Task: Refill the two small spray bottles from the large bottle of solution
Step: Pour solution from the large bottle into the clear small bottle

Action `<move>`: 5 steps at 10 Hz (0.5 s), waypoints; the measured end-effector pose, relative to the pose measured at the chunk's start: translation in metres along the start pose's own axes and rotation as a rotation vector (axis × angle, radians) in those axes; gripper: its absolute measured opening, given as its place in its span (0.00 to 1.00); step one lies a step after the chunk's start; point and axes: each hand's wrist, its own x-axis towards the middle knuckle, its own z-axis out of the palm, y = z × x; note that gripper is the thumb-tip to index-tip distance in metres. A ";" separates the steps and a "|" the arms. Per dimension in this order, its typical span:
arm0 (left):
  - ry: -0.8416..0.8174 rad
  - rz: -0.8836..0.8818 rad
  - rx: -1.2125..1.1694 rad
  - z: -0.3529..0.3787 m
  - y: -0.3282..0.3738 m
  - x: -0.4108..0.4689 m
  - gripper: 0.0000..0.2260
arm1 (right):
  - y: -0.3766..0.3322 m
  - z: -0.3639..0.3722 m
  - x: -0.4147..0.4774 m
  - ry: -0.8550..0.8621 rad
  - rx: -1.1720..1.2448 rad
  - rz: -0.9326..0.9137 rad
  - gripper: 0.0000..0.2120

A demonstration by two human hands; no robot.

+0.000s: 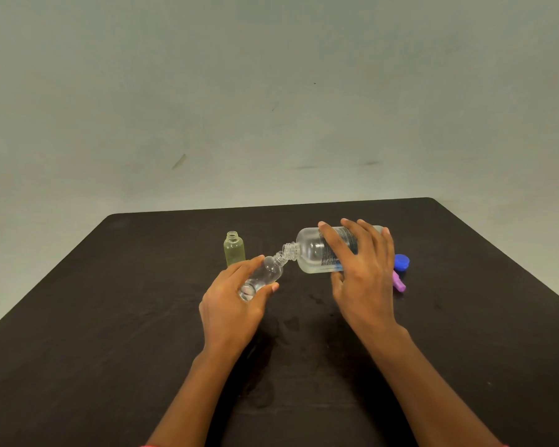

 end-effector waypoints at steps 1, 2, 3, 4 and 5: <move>-0.002 0.004 -0.003 0.001 -0.001 0.000 0.21 | 0.000 0.000 0.000 -0.002 -0.001 0.000 0.43; -0.001 0.003 -0.006 0.000 -0.001 -0.001 0.21 | 0.000 0.000 0.000 0.000 0.002 0.001 0.43; 0.000 0.000 -0.005 0.000 -0.001 0.000 0.21 | 0.000 0.000 0.000 0.002 0.002 -0.001 0.42; -0.002 -0.003 -0.008 0.000 -0.001 -0.001 0.21 | 0.000 0.001 0.000 0.009 0.004 0.003 0.41; -0.003 -0.003 -0.005 0.000 0.000 -0.001 0.20 | 0.000 0.001 0.000 0.016 0.005 0.007 0.41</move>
